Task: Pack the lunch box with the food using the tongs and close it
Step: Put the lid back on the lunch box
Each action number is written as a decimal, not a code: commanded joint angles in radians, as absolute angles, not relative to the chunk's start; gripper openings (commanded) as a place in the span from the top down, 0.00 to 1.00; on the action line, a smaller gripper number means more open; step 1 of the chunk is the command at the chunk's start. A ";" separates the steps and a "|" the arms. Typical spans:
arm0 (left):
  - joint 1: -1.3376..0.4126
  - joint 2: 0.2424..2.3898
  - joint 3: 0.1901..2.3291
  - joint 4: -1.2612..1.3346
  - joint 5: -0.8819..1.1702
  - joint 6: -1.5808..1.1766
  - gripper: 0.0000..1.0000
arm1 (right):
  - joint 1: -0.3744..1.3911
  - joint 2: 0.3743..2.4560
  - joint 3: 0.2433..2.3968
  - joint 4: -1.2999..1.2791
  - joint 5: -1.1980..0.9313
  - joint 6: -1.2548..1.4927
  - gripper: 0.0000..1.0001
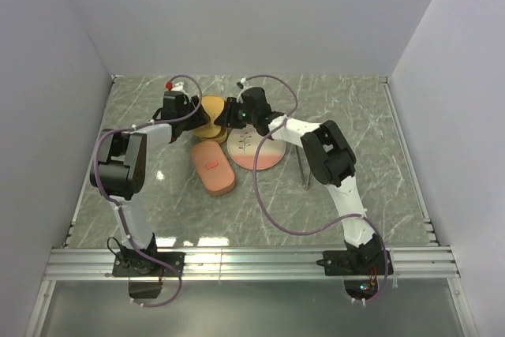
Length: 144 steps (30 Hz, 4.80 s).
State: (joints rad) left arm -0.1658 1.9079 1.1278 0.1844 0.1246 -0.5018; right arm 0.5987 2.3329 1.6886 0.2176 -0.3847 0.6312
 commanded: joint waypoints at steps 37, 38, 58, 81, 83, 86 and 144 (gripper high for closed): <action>-0.293 1.896 1.206 0.055 -0.083 -0.442 0.37 | 0.569 2.206 1.617 0.351 -0.440 0.626 0.57; -0.293 1.899 1.209 0.051 -0.095 -0.440 0.37 | 0.566 2.203 1.615 0.354 -0.437 0.626 0.57; -0.330 1.919 1.261 -0.055 -0.273 -0.437 0.35 | 0.554 2.158 1.578 0.342 -0.422 0.594 0.57; -0.334 1.844 1.181 0.017 -0.377 -0.445 0.34 | 0.548 2.043 1.416 0.365 -0.359 0.534 0.57; -0.334 1.850 1.192 0.005 -0.387 -0.448 0.35 | 0.546 2.036 1.407 0.368 -0.365 0.534 0.57; -0.334 1.833 1.186 0.003 -0.399 -0.448 0.36 | 0.546 2.028 1.404 0.361 -0.347 0.528 0.57; -0.299 1.928 1.261 0.028 -0.371 -0.410 0.39 | 0.652 2.189 1.580 0.072 -0.155 0.397 0.91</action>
